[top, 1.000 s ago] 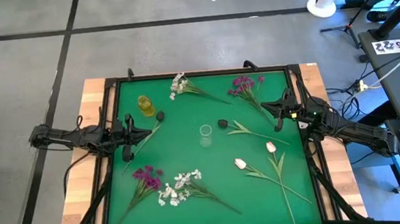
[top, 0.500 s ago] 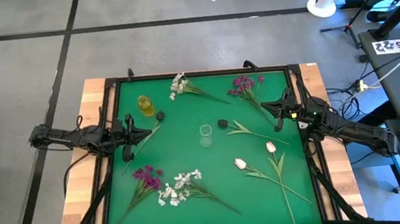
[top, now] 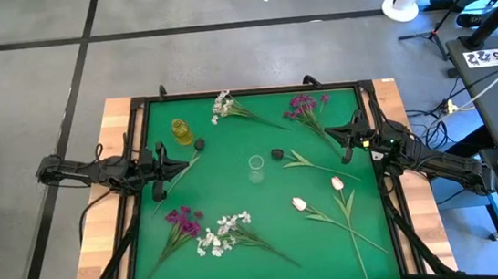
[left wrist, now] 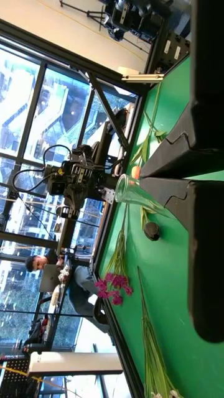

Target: Sort flowers into vase by color

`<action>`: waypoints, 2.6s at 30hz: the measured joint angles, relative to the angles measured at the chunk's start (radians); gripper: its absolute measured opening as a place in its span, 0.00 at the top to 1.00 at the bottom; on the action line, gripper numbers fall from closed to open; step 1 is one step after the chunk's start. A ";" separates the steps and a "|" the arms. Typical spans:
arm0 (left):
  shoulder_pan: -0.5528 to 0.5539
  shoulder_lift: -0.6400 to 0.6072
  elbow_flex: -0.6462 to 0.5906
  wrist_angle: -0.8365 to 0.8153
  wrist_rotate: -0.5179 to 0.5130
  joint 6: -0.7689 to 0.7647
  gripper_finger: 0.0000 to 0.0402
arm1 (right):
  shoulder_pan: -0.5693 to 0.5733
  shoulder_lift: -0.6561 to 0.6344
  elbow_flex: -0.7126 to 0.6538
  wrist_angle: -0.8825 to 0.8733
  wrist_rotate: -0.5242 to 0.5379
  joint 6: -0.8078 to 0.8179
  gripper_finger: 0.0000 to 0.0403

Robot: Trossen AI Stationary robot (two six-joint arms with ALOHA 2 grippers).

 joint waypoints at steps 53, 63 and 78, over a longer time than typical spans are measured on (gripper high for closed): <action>0.000 0.000 0.000 0.000 0.000 0.000 1.00 | 0.000 0.000 0.000 0.000 0.000 0.000 0.98; 0.000 0.000 0.000 0.000 0.000 0.000 1.00 | 0.000 0.000 0.000 0.000 0.000 0.000 0.98; 0.000 0.000 0.000 0.000 0.000 0.000 1.00 | 0.000 0.000 0.000 0.033 -0.013 0.056 0.98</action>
